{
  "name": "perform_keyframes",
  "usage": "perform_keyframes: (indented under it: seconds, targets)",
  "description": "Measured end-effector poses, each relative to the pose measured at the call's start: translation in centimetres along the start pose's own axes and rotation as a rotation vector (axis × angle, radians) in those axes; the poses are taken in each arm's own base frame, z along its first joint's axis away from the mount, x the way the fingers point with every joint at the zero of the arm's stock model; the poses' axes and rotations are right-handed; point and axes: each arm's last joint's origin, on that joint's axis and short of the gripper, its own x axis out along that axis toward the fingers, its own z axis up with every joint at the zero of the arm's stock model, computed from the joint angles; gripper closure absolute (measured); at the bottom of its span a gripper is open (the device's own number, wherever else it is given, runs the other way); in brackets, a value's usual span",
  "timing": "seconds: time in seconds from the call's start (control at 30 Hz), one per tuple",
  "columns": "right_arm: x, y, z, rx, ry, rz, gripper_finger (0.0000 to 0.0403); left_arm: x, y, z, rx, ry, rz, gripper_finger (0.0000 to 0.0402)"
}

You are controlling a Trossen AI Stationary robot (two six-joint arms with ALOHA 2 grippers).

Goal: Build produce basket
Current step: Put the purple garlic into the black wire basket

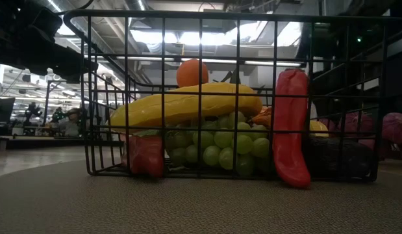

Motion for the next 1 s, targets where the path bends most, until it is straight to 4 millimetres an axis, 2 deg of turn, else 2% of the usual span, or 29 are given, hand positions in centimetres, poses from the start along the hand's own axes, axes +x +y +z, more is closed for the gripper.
perform_keyframes:
  seconds: [0.37, 0.47, 0.63, 0.67, 0.83, 1.0]
  targets:
    - [2.3, -1.3, -1.5, 0.025, -0.002, -0.013, 0.0263, 0.0, 0.0, 0.0, 0.000, 0.000, 0.000, 0.0214]
    - [2.3, -1.2, -1.4, -0.020, -0.012, -0.002, 0.0292, 0.0, 0.0, 0.0, 0.000, 0.000, 0.000, 0.0214]
    - [2.3, -0.8, -1.2, -0.079, -0.040, 0.046, 0.0378, 0.0, 0.0, 0.0, 0.000, 0.000, 0.000, 0.0214]
    - [2.3, -0.6, -1.1, -0.101, -0.046, 0.056, 0.0384, 0.0, 0.0, 0.0, 0.000, 0.000, 0.000, 0.0214]
    - [1.1, 0.5, 0.0, -0.145, -0.086, 0.101, 0.0371, 0.0, 0.0, 0.0, 0.000, 0.000, 0.000, 0.0214]
    - [-1.7, 2.6, 2.0, -0.234, -0.160, 0.192, 0.0386, 0.0, 0.0, 0.0, 0.000, 0.000, 0.000, 0.0214]
